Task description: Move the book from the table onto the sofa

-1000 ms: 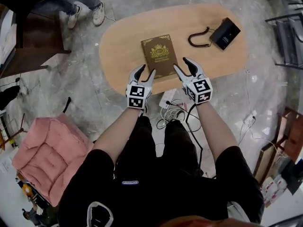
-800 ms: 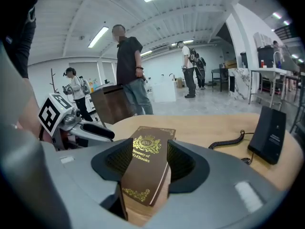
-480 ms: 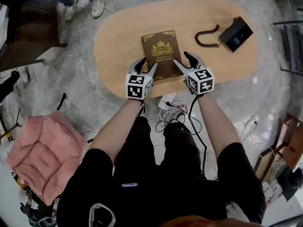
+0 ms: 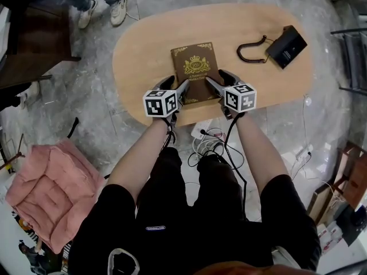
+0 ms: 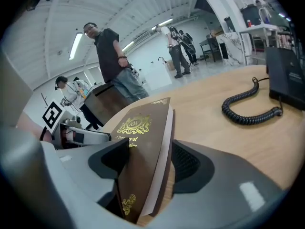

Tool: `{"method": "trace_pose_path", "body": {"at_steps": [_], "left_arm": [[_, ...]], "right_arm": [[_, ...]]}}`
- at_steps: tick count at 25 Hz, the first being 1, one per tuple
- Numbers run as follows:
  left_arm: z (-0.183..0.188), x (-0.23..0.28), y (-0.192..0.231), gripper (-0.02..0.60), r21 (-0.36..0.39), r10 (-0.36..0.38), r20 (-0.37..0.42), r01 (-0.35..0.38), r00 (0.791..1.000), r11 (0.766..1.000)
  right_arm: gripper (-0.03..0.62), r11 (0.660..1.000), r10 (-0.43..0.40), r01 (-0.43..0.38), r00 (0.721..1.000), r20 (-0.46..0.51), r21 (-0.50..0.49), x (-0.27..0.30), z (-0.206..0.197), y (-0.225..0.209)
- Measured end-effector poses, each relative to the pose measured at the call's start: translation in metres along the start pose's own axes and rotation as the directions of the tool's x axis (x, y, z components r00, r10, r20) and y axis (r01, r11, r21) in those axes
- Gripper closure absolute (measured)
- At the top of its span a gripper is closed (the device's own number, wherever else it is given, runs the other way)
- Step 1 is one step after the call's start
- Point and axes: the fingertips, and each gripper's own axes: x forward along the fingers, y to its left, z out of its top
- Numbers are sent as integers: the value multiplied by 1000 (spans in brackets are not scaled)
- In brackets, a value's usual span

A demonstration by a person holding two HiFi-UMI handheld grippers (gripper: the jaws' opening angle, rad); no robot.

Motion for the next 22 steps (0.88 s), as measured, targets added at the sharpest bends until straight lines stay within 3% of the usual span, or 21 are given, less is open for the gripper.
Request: {"method": "trace_pose_path", "body": {"at_steps": [6,15,22], "left_arm": [[-8,10,4,324,-166,-133,-22,128,991,978],[-7,-11,-8,339,-155,-144,-2,142,990,978],[10,-49,-33,339,-132,-164,0,163,986,978]], "right_arm": [[329,993,79,-78,997,-6,89,3,0,3],[338,999,43,-43,999,-16,-29,-16,4,23],[342,998,25,-24,1000,5,-57,-53,27,54]]}}
